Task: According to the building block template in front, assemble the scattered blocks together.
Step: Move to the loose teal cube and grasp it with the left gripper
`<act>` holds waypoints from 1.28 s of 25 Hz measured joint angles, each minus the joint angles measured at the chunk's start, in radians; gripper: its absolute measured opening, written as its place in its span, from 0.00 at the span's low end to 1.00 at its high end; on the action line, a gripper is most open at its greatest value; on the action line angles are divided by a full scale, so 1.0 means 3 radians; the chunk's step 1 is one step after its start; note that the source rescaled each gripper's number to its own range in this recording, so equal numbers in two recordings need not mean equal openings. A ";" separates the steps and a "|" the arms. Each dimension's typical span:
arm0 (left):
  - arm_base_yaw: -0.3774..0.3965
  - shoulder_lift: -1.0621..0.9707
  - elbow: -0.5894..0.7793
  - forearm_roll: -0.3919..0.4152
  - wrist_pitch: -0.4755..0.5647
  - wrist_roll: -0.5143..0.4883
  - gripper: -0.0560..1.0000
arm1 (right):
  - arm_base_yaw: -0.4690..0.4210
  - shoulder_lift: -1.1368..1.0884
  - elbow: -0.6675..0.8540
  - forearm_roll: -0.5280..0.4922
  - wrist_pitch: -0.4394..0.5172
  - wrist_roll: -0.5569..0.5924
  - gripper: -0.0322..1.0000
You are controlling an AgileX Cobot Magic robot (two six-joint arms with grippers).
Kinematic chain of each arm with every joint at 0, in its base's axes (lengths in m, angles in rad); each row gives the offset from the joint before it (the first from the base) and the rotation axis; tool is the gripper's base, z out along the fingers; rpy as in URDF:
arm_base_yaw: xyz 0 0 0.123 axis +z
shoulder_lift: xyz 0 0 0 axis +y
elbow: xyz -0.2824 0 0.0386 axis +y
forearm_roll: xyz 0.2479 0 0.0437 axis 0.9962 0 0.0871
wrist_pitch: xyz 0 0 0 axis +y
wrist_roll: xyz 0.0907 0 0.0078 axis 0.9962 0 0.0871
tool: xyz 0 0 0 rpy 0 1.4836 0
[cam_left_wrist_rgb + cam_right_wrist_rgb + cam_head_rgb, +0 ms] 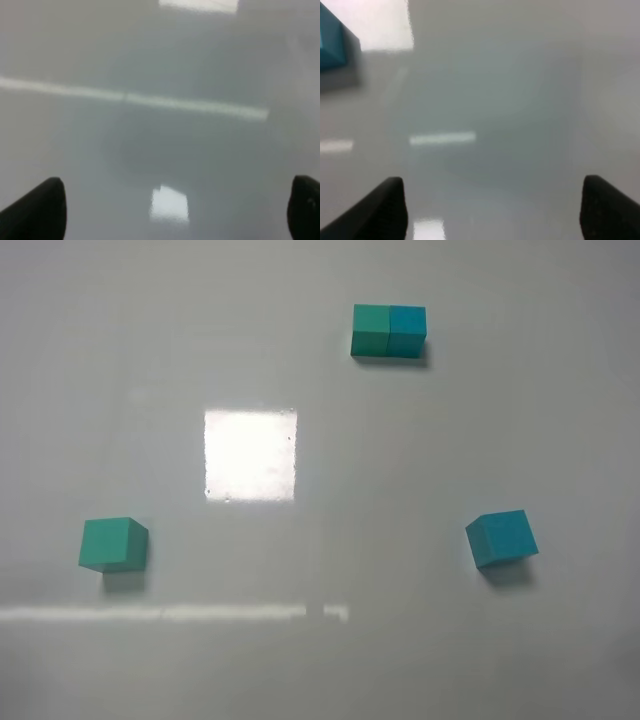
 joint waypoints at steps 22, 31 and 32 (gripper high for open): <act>0.0000 0.0726 -0.0476 -0.0017 0.0516 0.0971 0.98 | 0.0000 0.0000 0.0000 0.0000 0.0000 0.0000 0.68; -0.0594 0.2248 -0.1913 -0.0052 0.0578 0.1426 0.99 | 0.0000 0.0000 0.0000 0.0000 0.0000 0.0000 0.68; -0.0762 0.2415 -0.2042 -0.0031 0.0575 0.1435 0.99 | 0.0000 0.0000 0.0000 0.0000 0.0000 0.0000 0.68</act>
